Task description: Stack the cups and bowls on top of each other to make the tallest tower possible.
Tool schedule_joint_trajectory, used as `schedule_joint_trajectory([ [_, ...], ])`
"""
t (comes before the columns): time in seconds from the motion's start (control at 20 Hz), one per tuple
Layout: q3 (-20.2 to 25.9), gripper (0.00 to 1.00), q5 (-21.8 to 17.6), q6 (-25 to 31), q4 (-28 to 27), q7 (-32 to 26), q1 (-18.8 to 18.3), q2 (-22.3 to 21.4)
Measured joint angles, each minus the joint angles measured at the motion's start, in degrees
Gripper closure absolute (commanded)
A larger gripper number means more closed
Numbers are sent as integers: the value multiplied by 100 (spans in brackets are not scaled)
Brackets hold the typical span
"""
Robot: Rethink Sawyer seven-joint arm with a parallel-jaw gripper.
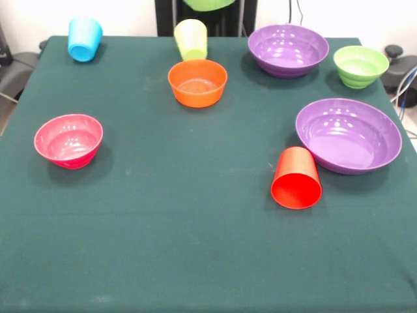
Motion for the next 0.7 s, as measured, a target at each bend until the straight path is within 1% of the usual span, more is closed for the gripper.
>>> schedule_joint_trajectory([
  [0.35,4,100,-1,-2,-531,0,-270,626],
  [0.4,7,100,-14,-2,-684,0,-337,806],
  [0.7,26,100,-65,-1,-1084,0,-491,1297],
])
